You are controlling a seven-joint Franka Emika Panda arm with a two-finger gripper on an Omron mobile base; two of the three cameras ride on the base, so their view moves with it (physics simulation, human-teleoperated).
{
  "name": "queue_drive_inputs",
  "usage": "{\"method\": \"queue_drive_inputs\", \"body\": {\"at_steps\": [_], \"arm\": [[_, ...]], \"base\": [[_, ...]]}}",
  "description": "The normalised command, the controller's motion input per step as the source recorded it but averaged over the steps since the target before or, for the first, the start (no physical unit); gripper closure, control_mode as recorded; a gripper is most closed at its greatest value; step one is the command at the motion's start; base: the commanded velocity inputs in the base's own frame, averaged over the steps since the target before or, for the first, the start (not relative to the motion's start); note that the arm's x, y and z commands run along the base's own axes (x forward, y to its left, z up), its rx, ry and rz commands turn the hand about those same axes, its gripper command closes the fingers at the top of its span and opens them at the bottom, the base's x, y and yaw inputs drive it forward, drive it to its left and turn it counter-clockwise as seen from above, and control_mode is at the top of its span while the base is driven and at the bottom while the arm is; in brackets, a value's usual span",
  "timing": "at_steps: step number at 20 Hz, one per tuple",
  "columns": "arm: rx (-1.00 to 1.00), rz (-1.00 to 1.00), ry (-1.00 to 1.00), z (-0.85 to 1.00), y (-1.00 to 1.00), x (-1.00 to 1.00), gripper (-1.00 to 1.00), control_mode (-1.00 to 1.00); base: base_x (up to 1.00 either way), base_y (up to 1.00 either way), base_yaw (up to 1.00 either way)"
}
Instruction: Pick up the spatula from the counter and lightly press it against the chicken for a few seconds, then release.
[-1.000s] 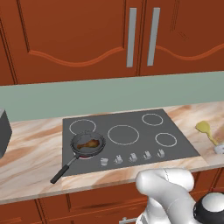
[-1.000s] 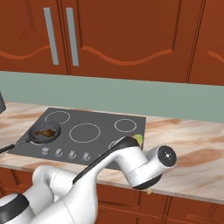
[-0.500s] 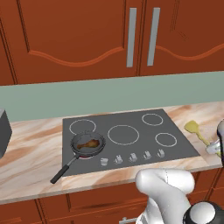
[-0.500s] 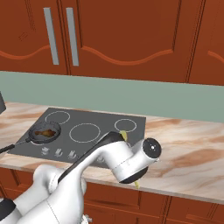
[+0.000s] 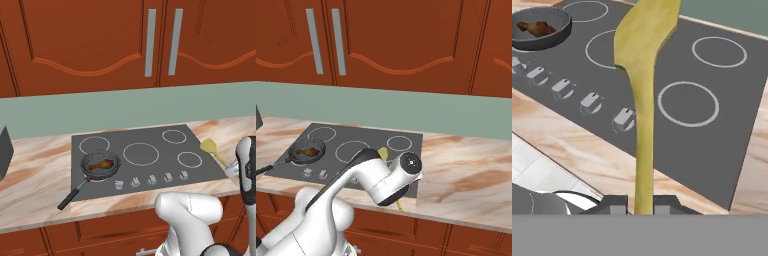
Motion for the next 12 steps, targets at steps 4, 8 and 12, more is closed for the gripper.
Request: {"method": "queue_drive_inputs", "body": {"at_steps": [4,8,12], "arm": [[-0.04,0.04,0.00,0.00,0.46,0.02,1.00,-1.00],[-0.03,0.04,0.00,0.03,0.44,0.03,1.00,-1.00],[-0.02,0.04,0.01,0.13,0.36,0.00,1.00,-1.00]], "base": [[0.00,0.00,0.00],[0.00,0.00,0.00],[0.00,0.00,0.00]]}}
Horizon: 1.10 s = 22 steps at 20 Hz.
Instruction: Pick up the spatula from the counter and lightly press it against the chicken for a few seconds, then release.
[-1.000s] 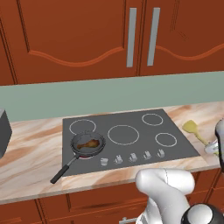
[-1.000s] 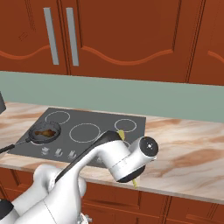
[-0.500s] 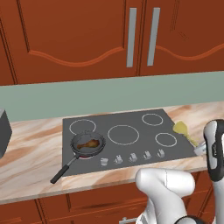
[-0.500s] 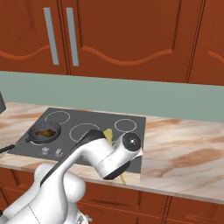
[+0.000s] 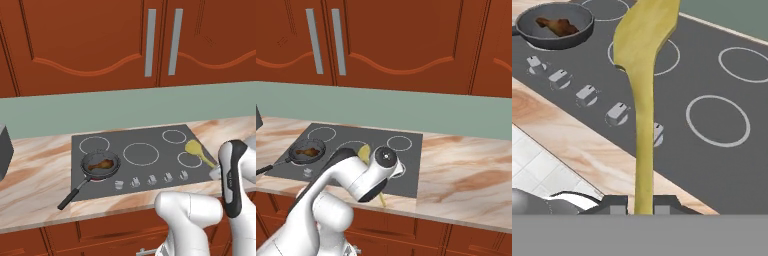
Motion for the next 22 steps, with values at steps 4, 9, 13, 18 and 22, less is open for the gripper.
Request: {"method": "queue_drive_inputs", "body": {"at_steps": [4,9,13,18,22], "arm": [[-0.02,0.04,0.01,0.14,0.42,0.06,1.00,-1.00],[-0.01,0.09,0.01,0.16,0.33,0.13,1.00,-1.00],[0.00,0.14,0.02,0.11,0.25,0.16,1.00,-1.00],[-0.01,0.14,0.03,0.02,0.34,0.13,1.00,-1.00],[0.00,0.09,0.00,-0.02,0.44,0.12,1.00,-1.00]], "base": [[0.00,0.00,0.00],[0.00,0.00,0.00],[0.00,0.00,0.00],[0.00,0.00,0.00],[0.00,0.00,0.00]]}}
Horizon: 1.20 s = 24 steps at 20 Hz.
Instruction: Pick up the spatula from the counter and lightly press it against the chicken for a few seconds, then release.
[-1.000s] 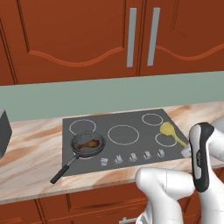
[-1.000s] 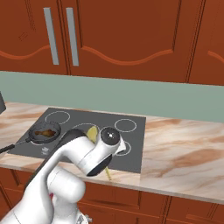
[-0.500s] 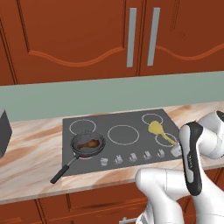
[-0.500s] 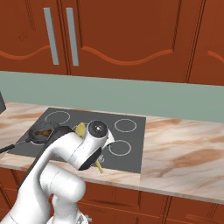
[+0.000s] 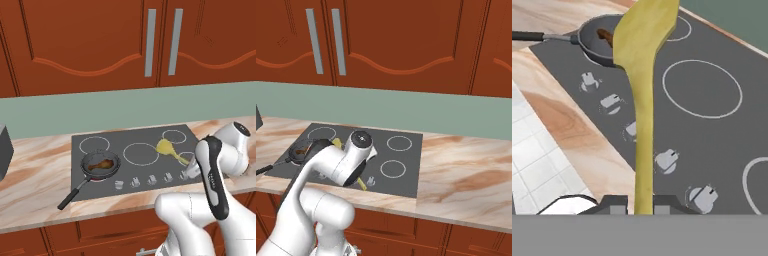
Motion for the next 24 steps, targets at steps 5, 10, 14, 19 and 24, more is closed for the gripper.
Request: {"method": "queue_drive_inputs", "body": {"at_steps": [5,10,14,19,24], "arm": [[0.00,0.06,0.00,0.00,0.44,0.14,1.00,-1.00],[0.00,0.01,0.00,0.00,0.44,0.10,1.00,-1.00],[0.00,0.00,0.01,0.00,0.38,0.17,1.00,-1.00],[0.00,0.00,0.07,0.00,0.35,0.25,1.00,-1.00],[0.00,0.01,0.12,0.00,0.31,0.32,1.00,-1.00]], "base": [[0.00,0.00,0.00],[0.00,0.00,0.00],[0.00,0.00,0.00],[0.00,0.00,0.00],[0.00,0.00,0.00]]}}
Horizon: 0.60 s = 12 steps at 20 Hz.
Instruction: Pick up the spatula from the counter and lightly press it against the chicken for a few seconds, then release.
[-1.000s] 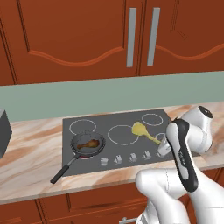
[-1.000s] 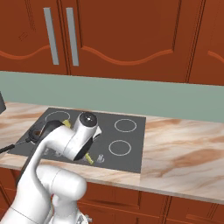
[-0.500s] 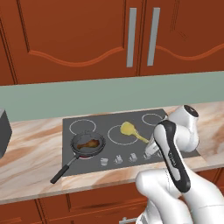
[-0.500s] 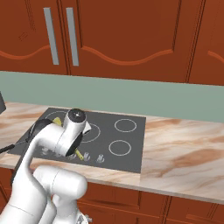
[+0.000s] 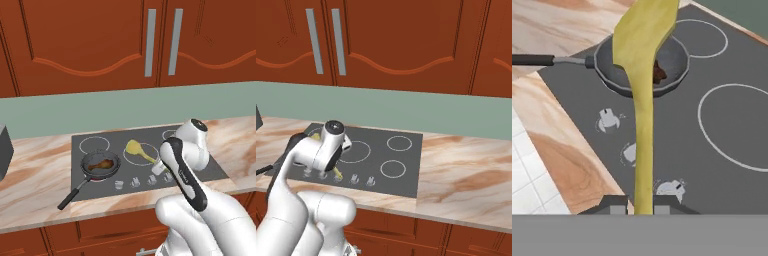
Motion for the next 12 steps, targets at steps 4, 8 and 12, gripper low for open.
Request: {"method": "queue_drive_inputs", "body": {"at_steps": [4,8,12], "arm": [[0.00,0.05,0.16,0.00,0.27,0.36,1.00,-1.00],[0.00,0.07,0.19,0.00,0.27,0.34,1.00,-1.00],[0.00,0.07,0.15,-0.04,0.33,0.27,1.00,-1.00]], "base": [[0.00,0.00,0.00],[0.00,0.00,0.00],[0.00,0.00,0.00]]}}
